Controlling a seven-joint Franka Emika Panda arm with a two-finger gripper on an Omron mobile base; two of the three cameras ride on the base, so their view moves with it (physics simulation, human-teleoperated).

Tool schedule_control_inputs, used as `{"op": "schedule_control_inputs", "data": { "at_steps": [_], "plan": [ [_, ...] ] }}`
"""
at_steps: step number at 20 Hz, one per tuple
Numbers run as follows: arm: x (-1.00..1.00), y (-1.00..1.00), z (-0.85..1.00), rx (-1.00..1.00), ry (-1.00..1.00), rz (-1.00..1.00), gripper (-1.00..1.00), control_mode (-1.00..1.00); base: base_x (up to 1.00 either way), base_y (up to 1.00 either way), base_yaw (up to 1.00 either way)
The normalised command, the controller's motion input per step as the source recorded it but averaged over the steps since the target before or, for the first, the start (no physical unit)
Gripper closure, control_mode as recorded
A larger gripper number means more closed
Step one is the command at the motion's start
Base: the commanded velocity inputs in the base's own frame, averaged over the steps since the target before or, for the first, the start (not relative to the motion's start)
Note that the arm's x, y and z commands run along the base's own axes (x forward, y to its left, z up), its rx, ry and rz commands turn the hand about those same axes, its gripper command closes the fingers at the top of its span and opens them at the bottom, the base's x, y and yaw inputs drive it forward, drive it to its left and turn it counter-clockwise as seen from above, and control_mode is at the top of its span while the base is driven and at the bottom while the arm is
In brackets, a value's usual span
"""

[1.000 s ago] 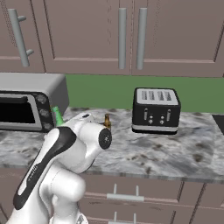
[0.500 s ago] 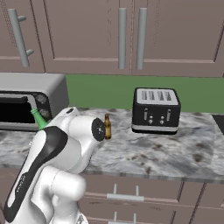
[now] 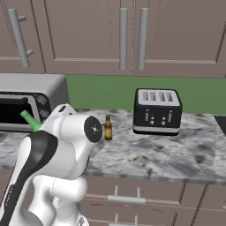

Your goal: Place the beers on the top shelf of the fridge to keep them out of children's reach, and place the banana on lower shelves for easy access.

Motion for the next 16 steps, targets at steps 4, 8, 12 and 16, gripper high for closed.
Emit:
{"op": "schedule_control_inputs", "data": {
  "at_steps": [4, 8, 12, 16],
  "plan": [
    [-0.14, -0.01, 0.00, 0.00, -0.02, -0.03, 1.00, -1.00, 0.00, 0.00, 0.00],
    [-0.07, -0.02, 0.00, 0.00, 0.00, 0.00, 1.00, -1.00, 0.00, 0.00, 0.00],
    [0.00, 0.00, 0.00, -0.01, 0.00, 0.00, 1.00, -1.00, 0.00, 0.00, 0.00],
    [0.00, 0.00, 0.00, 0.00, 0.00, 0.00, 1.00, 1.00, -0.11, 0.00, 0.00]
  ]
}}
